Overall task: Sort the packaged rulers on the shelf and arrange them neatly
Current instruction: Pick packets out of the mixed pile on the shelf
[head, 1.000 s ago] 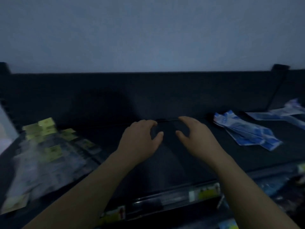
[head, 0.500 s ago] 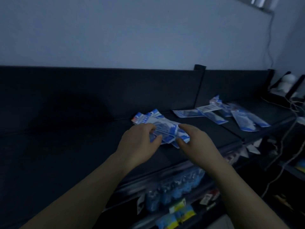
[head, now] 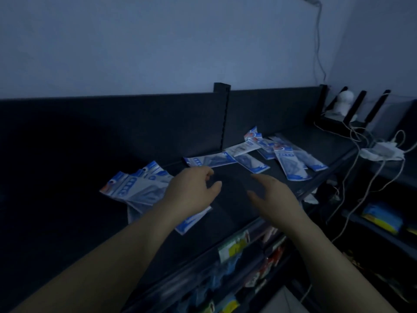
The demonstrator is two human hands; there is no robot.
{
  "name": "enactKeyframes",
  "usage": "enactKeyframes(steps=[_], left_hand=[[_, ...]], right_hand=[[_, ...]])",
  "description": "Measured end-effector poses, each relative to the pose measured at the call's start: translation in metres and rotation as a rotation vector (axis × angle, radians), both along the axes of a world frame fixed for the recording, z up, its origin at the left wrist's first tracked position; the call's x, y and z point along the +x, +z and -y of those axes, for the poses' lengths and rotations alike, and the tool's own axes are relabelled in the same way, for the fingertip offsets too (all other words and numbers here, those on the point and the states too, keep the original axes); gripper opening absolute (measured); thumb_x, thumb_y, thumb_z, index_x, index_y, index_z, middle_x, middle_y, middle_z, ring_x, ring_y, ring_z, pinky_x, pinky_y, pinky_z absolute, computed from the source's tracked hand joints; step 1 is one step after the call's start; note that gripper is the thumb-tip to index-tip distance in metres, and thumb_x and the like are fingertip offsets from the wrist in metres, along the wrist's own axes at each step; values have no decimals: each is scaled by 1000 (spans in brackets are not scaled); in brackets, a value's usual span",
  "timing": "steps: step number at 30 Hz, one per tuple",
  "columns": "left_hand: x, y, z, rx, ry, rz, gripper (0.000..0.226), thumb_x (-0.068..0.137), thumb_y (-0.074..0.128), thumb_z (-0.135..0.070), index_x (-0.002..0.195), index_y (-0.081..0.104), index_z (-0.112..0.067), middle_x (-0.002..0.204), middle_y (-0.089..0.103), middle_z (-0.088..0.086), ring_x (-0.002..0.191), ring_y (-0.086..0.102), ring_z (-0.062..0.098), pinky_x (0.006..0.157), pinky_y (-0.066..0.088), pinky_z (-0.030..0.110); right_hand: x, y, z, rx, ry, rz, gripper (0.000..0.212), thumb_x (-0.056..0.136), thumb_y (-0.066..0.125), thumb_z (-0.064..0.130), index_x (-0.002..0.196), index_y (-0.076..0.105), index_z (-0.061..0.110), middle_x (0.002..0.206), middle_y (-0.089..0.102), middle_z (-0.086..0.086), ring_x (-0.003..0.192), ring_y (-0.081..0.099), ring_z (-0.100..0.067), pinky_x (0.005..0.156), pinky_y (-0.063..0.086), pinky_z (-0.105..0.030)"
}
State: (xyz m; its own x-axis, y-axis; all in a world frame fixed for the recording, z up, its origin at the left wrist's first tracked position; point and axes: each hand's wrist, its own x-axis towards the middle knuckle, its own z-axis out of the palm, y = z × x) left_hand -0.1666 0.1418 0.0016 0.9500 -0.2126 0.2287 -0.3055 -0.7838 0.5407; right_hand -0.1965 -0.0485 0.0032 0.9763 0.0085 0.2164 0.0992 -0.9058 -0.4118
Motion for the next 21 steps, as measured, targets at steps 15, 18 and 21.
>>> enactKeyframes(steps=[15,18,21], left_hand=[[181,-27,44,288,35,-223,36,94,46,-44,114,53,-15,120,53,9,106,52,24,91,48,40],[210,-37,49,348,95,-286,46,93,44,-49,127,48,-17,128,49,10,112,50,27,96,45,42],[231,-43,53,339,126,-378,55,88,49,-54,131,47,-20,133,50,7,112,52,25,96,45,39]], right_hand=[[141,-20,78,66,-151,-142,52,93,55,28,142,43,15,145,46,-4,128,48,-21,99,39,-28],[172,-28,91,78,-133,-180,50,93,55,29,139,45,14,141,50,-7,122,52,-23,93,41,-27],[202,-36,100,84,-99,-241,41,91,58,32,127,53,13,125,60,-9,110,57,-25,84,44,-28]])
